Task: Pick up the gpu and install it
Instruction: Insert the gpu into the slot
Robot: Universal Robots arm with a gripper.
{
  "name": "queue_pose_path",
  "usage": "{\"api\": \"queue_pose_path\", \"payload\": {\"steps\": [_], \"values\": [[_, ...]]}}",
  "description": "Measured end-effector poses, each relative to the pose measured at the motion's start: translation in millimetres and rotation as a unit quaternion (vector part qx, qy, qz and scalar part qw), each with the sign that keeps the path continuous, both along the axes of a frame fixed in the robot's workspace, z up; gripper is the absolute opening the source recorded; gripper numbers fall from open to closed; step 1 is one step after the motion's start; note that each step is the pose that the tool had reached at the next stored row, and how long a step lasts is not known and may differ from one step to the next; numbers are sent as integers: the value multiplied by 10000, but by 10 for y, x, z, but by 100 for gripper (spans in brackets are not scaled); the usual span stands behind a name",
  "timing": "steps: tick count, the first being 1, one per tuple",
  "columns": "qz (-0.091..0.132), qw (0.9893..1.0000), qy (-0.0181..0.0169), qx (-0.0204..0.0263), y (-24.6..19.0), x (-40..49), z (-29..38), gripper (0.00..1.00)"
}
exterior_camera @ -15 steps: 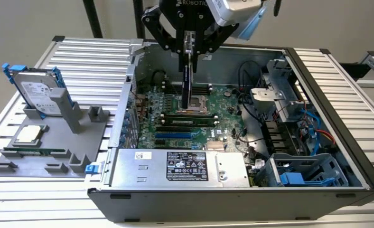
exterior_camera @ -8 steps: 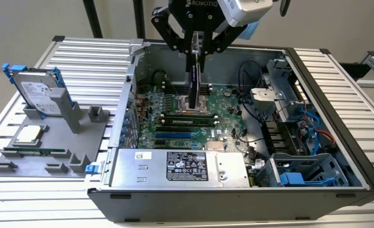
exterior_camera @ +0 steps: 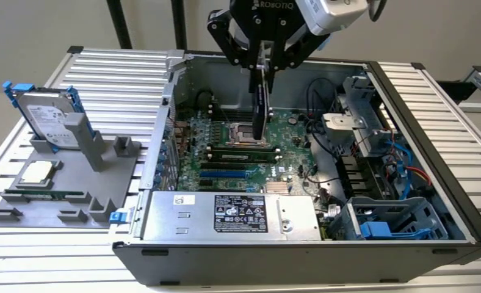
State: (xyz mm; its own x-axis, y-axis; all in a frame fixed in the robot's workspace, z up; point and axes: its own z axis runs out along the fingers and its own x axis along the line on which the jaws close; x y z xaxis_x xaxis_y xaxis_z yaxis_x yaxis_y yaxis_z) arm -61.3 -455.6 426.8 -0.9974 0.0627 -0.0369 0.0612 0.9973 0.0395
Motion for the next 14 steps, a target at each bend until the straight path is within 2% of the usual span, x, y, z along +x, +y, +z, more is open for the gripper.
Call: {"api": "queue_pose_path", "payload": {"steps": [9, 14], "values": [[0, 10000, 0, 1, 0, 152, 0, 0], [0, 10000, 0, 0, 0, 163, 0, 0]]}}
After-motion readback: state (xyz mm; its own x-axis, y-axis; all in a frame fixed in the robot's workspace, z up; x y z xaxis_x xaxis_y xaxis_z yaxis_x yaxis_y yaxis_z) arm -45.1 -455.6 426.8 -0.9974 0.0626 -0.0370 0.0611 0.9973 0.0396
